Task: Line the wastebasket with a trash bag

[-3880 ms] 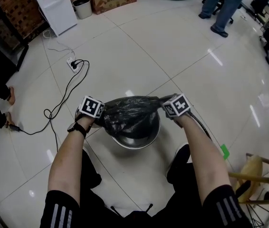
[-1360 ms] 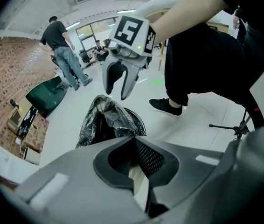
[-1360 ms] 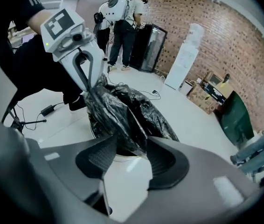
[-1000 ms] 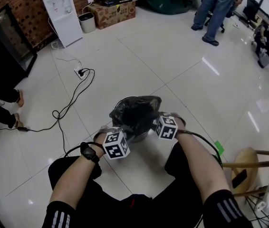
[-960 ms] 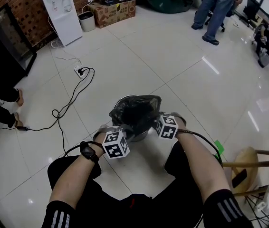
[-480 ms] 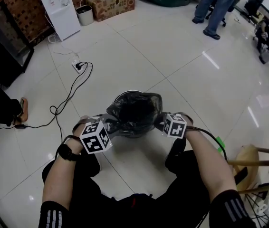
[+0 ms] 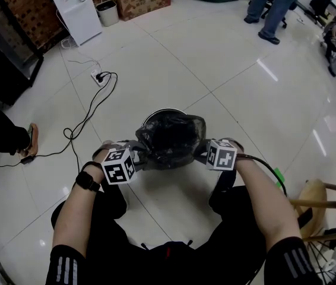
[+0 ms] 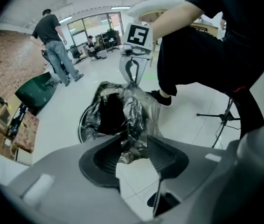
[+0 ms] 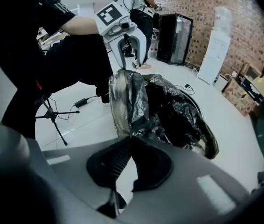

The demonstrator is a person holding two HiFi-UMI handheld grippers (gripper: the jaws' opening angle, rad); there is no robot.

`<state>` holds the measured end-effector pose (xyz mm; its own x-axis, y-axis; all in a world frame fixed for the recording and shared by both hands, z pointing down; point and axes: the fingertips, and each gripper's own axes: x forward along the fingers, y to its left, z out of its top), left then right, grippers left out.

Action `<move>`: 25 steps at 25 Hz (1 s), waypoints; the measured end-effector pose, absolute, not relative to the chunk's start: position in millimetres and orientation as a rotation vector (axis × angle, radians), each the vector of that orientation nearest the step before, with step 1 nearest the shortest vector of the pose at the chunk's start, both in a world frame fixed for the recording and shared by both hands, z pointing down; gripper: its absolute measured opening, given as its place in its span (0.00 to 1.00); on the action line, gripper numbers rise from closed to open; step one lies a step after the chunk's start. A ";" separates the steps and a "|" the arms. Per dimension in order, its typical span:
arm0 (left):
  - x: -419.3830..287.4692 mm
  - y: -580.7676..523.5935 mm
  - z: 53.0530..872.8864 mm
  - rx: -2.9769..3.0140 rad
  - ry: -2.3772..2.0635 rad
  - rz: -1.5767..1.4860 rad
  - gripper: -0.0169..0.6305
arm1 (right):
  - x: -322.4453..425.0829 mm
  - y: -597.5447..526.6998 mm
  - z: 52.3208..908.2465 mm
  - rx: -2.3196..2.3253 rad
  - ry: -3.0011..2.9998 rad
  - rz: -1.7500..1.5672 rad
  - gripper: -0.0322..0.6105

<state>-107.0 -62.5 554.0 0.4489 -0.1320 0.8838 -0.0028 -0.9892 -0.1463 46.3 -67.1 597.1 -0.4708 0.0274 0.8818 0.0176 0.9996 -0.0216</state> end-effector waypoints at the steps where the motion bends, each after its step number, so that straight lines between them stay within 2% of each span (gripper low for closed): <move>1: -104.4 -54.7 558.6 -2.579 0.070 -1.599 0.29 | 45.2 -67.5 596.4 -0.036 -2.065 0.011 0.06; 4: -101.4 -40.3 581.3 -2.558 -0.027 -1.682 0.28 | 45.2 -64.9 601.8 -0.062 -2.066 0.039 0.06; 8: -102.4 -40.1 611.5 -2.510 -0.032 -1.764 0.07 | 50.1 -59.9 622.9 -0.080 -2.022 0.083 0.06; 22: -106.8 -50.0 675.5 -2.520 0.009 -2.002 0.10 | 55.3 -80.3 674.4 -0.013 -1.880 0.121 0.06; 25: -110.5 -55.7 679.0 -2.520 0.055 -2.018 0.11 | 67.8 -78.2 682.1 0.004 -1.827 0.193 0.13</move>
